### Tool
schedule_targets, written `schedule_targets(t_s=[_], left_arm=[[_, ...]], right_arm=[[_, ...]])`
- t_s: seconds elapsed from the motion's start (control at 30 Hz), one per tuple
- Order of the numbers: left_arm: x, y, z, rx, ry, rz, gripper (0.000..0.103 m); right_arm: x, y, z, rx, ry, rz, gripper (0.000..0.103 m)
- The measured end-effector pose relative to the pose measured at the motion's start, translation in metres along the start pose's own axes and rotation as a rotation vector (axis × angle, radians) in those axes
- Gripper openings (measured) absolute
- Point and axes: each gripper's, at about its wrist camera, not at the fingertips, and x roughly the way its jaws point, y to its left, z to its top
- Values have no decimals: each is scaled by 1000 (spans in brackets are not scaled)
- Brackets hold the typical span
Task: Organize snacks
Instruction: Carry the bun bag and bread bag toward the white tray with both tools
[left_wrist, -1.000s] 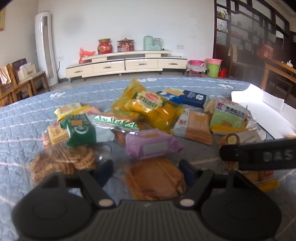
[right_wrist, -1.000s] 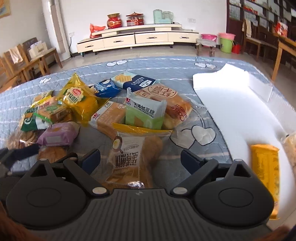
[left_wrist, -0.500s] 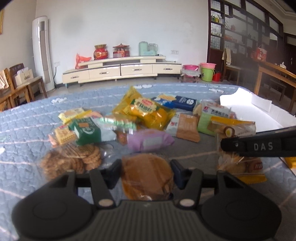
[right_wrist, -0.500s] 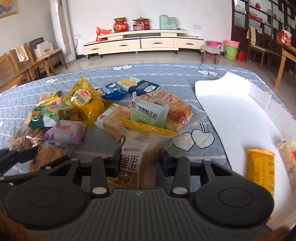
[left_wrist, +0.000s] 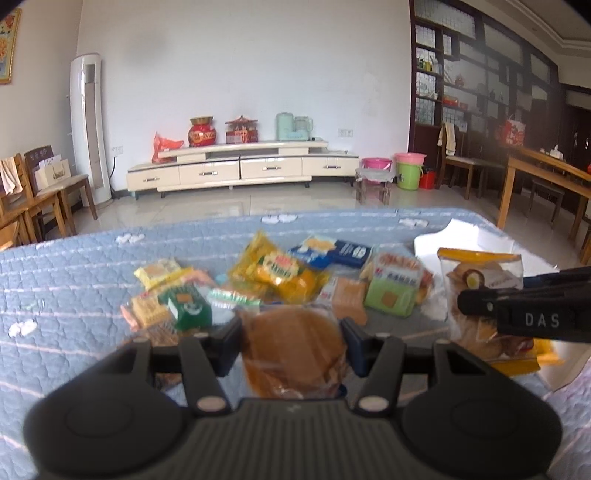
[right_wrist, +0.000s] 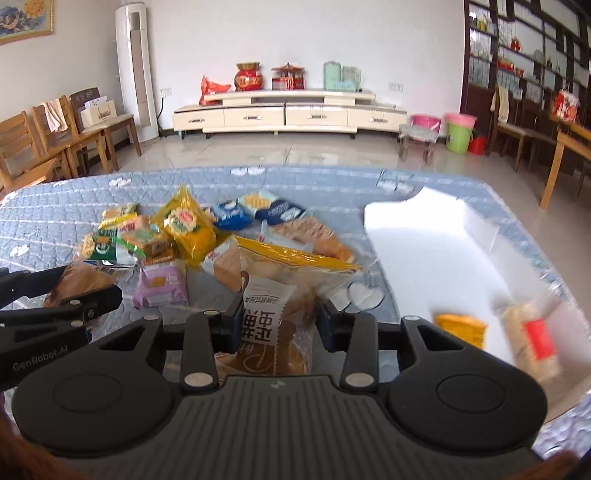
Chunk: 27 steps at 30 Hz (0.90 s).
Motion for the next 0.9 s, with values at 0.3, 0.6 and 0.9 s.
schedule_targets(t_s=[0.3,0.6,0.9], left_arm=[[-26,-27,34,20,-53,-37,56],[-30,-55,47,34,-53,-76,56],[-23,-81,53,43,-35,-116,56]], right_arm=[[-43,-20,18,1,-43,-47,48],[-72,-39,23,18,-54,-102,48],[-87,-58,20,42,-75,-144,48]])
